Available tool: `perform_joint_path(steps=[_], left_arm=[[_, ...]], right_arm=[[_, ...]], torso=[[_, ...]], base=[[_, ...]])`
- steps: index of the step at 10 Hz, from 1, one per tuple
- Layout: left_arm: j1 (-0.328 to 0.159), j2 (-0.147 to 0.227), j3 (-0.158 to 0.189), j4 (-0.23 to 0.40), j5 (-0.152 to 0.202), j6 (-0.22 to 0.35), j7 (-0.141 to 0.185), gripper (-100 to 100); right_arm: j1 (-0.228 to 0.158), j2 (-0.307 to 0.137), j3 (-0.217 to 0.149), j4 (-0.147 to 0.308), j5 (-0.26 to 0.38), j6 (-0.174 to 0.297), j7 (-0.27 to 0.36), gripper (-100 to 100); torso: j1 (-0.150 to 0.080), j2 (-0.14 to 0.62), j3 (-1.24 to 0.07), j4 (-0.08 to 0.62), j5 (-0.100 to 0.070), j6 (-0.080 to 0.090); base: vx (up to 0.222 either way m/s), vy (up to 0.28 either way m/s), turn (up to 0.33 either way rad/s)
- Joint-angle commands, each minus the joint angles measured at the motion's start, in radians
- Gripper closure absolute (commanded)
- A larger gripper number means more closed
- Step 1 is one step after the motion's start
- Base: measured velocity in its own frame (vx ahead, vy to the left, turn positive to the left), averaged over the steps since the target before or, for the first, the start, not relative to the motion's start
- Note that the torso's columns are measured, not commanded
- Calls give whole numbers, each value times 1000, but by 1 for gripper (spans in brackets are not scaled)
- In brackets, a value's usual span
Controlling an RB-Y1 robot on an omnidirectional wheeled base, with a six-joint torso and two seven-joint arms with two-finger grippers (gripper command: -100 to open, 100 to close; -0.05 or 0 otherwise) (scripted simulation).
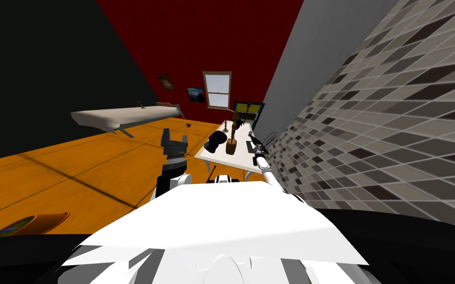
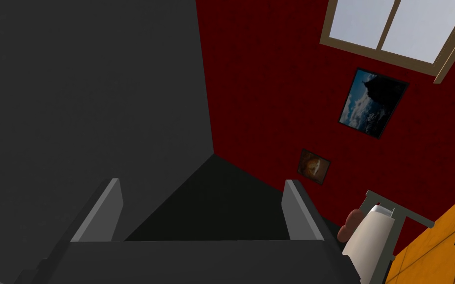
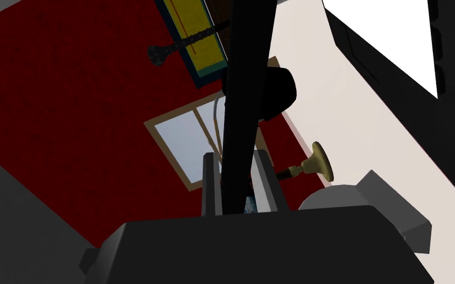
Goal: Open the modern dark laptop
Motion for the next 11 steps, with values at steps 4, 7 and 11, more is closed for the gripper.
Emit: perform_joint_path(steps=[4, 7, 11], left_arm=[[0, 0, 0, 0, 0, 0, 0, 0], [0, 0, 0, 0, 0, 0, 0, 0], [0, 0, 0, 0, 0, 0, 0, 0]], right_arm=[[-31, -49, -28, 24, -39, -60, 11, -100], [-53, -81, -46, 40, -66, -100, 16, -100], [-63, -98, -55, 48, -79, -119, 18, -100]], torso=[[0, -1, -1, -1, -1, 0], [-2, -3, -2, -2, -2, 0], [0, 0, 0, 0, 0, 0]], base=[[-23, 28, -77], [-18, 32, -63], [-3, 17, -10]])
